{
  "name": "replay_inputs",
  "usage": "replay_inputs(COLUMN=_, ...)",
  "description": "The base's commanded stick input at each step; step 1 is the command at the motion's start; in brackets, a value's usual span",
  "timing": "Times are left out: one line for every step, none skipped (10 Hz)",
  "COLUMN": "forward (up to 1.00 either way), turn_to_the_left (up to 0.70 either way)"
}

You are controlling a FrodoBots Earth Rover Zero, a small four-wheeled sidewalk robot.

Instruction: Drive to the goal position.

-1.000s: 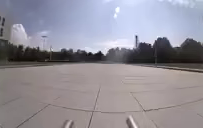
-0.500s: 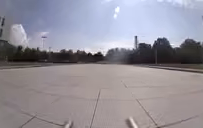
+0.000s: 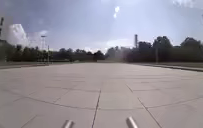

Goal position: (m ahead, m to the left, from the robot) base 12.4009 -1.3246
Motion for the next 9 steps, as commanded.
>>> replay_inputs(forward=0.70, turn_to_the_left=0.00)
replay_inputs(forward=0.70, turn_to_the_left=0.00)
replay_inputs(forward=0.70, turn_to_the_left=0.00)
replay_inputs(forward=0.70, turn_to_the_left=0.00)
replay_inputs(forward=0.70, turn_to_the_left=0.00)
replay_inputs(forward=0.70, turn_to_the_left=0.00)
replay_inputs(forward=0.70, turn_to_the_left=0.00)
replay_inputs(forward=0.70, turn_to_the_left=0.00)
replay_inputs(forward=0.70, turn_to_the_left=0.00)
